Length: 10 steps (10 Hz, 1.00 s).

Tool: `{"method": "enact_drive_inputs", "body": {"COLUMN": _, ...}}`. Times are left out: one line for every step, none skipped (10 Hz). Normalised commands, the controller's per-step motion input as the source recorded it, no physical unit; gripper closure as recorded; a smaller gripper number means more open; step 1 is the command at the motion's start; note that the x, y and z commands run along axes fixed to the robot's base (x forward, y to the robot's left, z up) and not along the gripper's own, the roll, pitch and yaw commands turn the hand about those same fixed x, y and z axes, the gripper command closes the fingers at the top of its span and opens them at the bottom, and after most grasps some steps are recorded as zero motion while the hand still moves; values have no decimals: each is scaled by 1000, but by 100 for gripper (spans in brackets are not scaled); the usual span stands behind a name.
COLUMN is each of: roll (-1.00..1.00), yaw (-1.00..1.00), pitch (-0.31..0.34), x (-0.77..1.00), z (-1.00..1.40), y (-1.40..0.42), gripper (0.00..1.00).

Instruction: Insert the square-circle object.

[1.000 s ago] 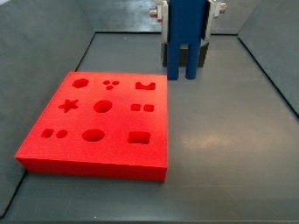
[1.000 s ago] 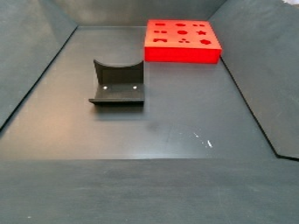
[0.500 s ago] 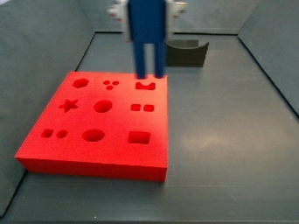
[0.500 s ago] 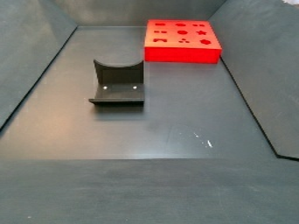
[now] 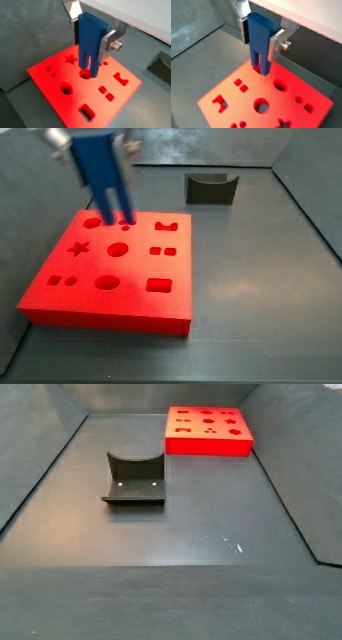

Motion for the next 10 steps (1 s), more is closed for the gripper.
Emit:
{"method": "enact_drive_inputs", "body": {"roll": 123, "yaw": 0, "pitch": -237, "x": -1000, "z": -526, "y": -171, "gripper": 100}}
{"method": "enact_drive_inputs", "body": {"roll": 87, "yaw": 0, "pitch": -237, "x": -791, "z": -680, "y": -611, "gripper": 100}}
{"method": "enact_drive_inputs", "body": {"roll": 0, "yaw": 177, "pitch": -266, "x": -397, "z": -437, "y": -503, "gripper": 100}}
{"method": "enact_drive_inputs", "body": {"roll": -107, "yaw": 229, "pitch": -141, "x": -283, "z": -366, "y": -214, "gripper": 100}}
{"method": "enact_drive_inputs", "body": {"roll": 0, "yaw": 26, "pitch": -91, "x": -200, "z": -251, "y": 0, "gripper": 100}}
{"method": "enact_drive_inputs", "body": {"roll": 86, "yaw": 0, "pitch": -63, "x": -66, "z": -263, "y": 103, "gripper": 100}}
{"method": "enact_drive_inputs", "body": {"roll": 84, "yaw": -37, "pitch": -107, "x": -171, "z": -320, "y": 46, "gripper": 100}}
{"method": "enact_drive_inputs", "body": {"roll": -13, "yaw": 0, "pitch": -27, "x": 0, "z": -17, "y": -17, "gripper": 100}}
{"method": "enact_drive_inputs", "body": {"roll": 0, "yaw": -29, "pitch": 0, "x": 60, "z": -169, "y": -69, "gripper": 100}}
{"method": "enact_drive_inputs", "body": {"roll": 171, "yaw": -114, "pitch": -9, "x": 71, "z": -514, "y": -71, "gripper": 100}}
